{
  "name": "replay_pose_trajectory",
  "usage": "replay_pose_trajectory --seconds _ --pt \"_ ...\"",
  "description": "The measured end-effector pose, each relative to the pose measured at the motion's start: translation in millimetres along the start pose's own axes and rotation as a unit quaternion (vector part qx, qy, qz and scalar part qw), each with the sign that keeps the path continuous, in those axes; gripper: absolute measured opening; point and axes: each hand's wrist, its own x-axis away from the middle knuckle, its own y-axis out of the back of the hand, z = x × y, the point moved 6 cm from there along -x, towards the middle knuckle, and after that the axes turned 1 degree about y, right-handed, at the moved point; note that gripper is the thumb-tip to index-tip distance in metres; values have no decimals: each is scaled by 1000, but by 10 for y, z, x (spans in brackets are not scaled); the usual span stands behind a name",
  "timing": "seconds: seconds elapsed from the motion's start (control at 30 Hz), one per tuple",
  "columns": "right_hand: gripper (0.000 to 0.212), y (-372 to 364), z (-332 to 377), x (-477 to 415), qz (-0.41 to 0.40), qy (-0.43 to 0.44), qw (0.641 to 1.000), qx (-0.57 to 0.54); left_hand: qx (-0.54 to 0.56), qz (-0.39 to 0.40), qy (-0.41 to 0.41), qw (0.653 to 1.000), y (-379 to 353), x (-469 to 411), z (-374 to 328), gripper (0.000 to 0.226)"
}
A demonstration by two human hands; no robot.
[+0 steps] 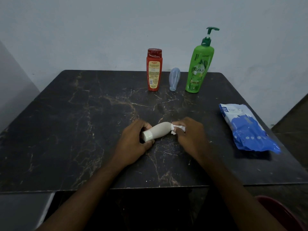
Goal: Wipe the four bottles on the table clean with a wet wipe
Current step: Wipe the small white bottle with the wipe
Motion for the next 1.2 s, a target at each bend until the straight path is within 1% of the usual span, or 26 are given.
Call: replay_pose_trajectory --seconds 0.07,0.13,0.23,0.37,0.43,0.5,0.53,0.6,0.63,0.67,0.77,0.87,0.93,1.03,1.07,1.1,1.2 --pt "21 26 23 12 -12 -21 999 -41 -2 3 1 1000 -5 -3 0 35" --pt "20 41 138 5 -29 -8 998 -53 -4 4 3 1000 -3 -3 3 35" --pt "16 29 422 50 -42 51 997 -46 -10 2 4 1000 -1 -4 -3 36" --pt "19 -134 766 283 25 174 984 -1 8 6 9 1000 -13 -5 0 35" --pt "21 -109 776 324 19 199 980 10 13 6 5 1000 -18 -5 3 34" --pt "25 -41 658 217 -8 168 986 22 6 1 5 1000 -12 -6 18 35" --pt "27 -11 557 140 -13 128 991 34 2 -1 6 1000 -8 -5 25 34" --pt "29 -2 277 16 14 11 998 56 0 -3 4 1000 -7 -3 33 33" --pt "29 -6 164 12 17 -31 998 46 1 -3 1 1000 -9 -4 35 32" --pt "27 -14 87 32 9 -53 998 26 3 -3 -2 1000 -13 -7 38 32" --pt "22 18 29 109 -32 -60 997 -32 0 -4 -4 1000 -24 -19 38 33" --pt "21 11 113 120 -25 -52 998 -16 -7 -10 -1 1000 -21 -15 47 33" --pt "19 -16 258 163 -25 -21 999 -10 -9 -13 -3 1000 -16 -9 42 32" --pt "19 -131 552 346 3 74 997 -21 -14 -9 -2 1000 -26 -13 41 31" --pt "19 -153 580 366 5 91 996 -22 -16 -8 -2 1000 -29 -17 38 30" --pt "19 -141 547 335 -5 83 996 -24 -16 -8 -3 1000 -29 -20 33 30" --pt "18 -29 255 148 -46 -9 998 -36 -11 -8 -10 1000 -16 -12 16 31"
